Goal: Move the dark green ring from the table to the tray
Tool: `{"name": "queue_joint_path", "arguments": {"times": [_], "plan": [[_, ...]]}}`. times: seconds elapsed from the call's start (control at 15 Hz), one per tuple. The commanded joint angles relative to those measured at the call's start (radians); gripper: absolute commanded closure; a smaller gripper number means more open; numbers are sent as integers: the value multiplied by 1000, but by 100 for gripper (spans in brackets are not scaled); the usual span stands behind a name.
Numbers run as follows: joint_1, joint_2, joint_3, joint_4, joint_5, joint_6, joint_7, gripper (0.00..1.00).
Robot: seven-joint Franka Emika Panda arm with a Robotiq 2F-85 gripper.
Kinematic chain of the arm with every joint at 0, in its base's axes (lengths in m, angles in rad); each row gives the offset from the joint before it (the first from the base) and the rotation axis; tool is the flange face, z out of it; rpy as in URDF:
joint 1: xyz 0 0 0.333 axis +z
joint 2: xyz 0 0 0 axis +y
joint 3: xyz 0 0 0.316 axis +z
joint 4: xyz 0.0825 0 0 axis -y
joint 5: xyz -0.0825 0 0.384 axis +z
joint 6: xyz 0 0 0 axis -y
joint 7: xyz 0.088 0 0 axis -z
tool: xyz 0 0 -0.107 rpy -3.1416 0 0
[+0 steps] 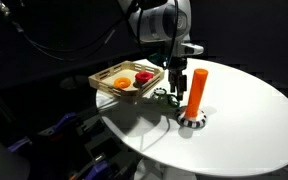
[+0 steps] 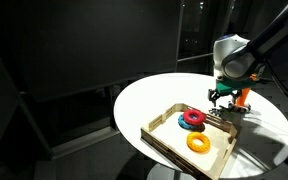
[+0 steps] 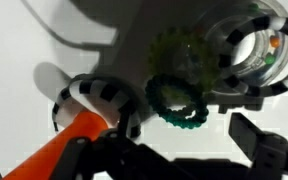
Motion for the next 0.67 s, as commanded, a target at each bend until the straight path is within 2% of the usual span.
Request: {"name": "queue_joint_path", "arguments": {"times": [0.0, 0.27, 0.33, 0.4, 0.53, 0.6], "plan": [[21, 22, -20, 29, -27, -15, 34, 0], [26, 28, -23, 32, -24, -20, 34, 27], [26, 28, -24, 32, -24, -21, 34, 26], [26, 28, -25, 32, -24, -22, 34, 30], [28, 24, -27, 31, -24, -21, 37, 52], [28, 20, -27, 30, -23, -21, 38, 59]]}}
